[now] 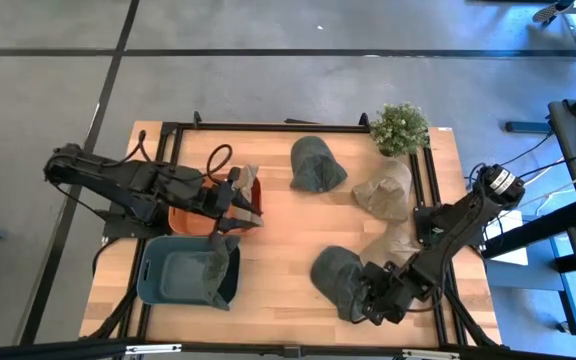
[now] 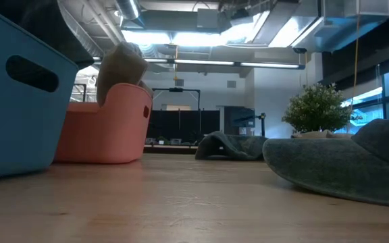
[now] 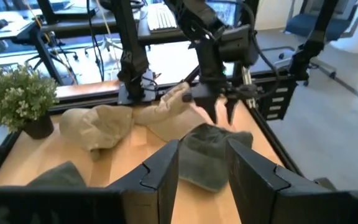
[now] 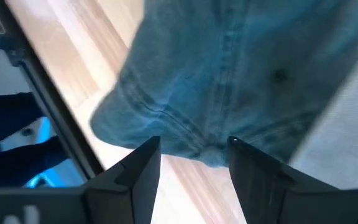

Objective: Pick & Place hat
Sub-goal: Put the bottom gray cap into the blue bin

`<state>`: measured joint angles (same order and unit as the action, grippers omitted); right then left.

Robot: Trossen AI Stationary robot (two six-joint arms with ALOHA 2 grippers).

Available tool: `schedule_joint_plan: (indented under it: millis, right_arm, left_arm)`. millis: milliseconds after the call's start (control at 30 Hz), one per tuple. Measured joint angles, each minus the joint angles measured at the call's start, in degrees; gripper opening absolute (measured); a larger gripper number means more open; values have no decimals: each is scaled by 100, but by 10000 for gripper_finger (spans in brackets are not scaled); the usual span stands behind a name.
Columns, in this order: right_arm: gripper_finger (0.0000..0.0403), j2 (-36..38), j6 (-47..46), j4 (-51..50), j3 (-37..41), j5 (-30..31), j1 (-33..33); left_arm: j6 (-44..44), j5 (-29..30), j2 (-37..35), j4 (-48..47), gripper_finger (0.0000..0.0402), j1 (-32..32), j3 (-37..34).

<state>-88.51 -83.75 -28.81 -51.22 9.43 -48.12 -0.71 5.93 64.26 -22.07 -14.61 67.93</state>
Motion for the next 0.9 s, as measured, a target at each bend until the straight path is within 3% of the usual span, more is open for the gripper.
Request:
schedule_joint_plan:
  millis: [400, 733, 900]
  right_arm:
    - [180, -307, 258, 332, 243, -434, 2]
    - [130, -763, 333, 965, 241, -546, 4]
    - [110, -603, 1489, 540, -19, -671, 4]
  left_arm:
    - [-1, 84, 82, -30, 125, -1, -1]
    - [-2, 88, 82, -35, 125, 0, -1]
    - [-2, 100, 82, -35, 125, 2, -1]
